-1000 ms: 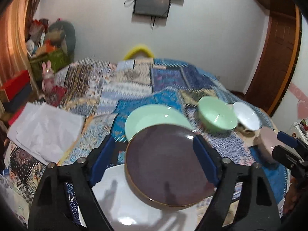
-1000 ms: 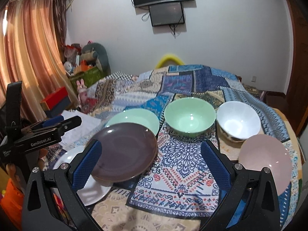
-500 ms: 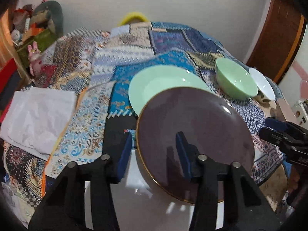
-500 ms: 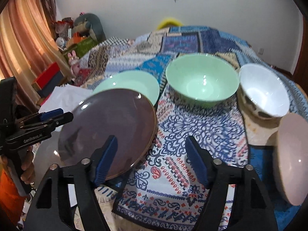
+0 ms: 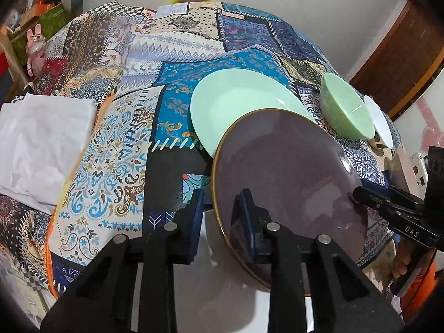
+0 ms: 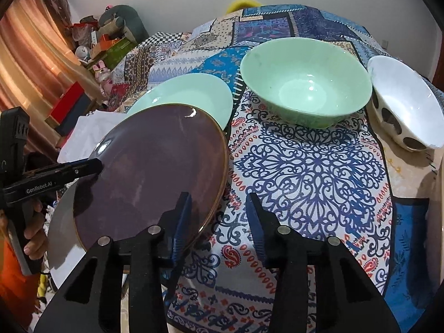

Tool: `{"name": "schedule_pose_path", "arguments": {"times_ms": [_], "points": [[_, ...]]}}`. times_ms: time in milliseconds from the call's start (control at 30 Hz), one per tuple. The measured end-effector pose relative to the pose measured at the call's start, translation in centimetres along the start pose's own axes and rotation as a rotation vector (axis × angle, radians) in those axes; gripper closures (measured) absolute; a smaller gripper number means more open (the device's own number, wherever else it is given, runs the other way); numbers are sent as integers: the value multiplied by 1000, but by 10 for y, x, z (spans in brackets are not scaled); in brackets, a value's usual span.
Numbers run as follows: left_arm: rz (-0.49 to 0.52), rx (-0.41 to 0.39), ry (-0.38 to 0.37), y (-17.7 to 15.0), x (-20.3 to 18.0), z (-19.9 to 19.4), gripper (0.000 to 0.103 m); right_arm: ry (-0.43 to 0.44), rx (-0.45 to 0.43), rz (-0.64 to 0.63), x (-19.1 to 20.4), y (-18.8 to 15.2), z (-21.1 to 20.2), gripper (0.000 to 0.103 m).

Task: Organize plates and bowls

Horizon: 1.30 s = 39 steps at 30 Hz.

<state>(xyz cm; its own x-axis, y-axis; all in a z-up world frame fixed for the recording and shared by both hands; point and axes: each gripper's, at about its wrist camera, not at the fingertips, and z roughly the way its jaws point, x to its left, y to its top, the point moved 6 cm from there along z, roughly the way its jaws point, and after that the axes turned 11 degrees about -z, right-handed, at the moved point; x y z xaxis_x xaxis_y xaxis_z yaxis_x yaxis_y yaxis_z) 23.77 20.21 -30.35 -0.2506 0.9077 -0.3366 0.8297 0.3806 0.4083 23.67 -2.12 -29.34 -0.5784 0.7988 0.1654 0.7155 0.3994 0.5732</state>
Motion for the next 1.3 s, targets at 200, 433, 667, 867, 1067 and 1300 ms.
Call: {"name": "schedule_pose_path", "arguments": {"times_ms": [200, 433, 667, 867, 1067, 1300], "points": [[29, 8, 2, -3, -7, 1, 79, 41, 24, 13, 5, 1, 7, 77], [56, 7, 11, -5, -9, 2, 79, 60, 29, 28, 10, 4, 12, 78], [52, -14, 19, -5, -10, -1, 79, 31, 15, 17, 12, 7, 10, 78], [64, -29, 3, -8, -18, -5, 78, 25, -13, 27, 4, 7, 4, 78], [61, -48, -7, -9, -24, -12, 78, 14, -45, 12, 5, 6, -9, 78], [64, -84, -17, -12, -37, -31, 78, 14, -89, -1, 7, 6, -30, 78]]}}
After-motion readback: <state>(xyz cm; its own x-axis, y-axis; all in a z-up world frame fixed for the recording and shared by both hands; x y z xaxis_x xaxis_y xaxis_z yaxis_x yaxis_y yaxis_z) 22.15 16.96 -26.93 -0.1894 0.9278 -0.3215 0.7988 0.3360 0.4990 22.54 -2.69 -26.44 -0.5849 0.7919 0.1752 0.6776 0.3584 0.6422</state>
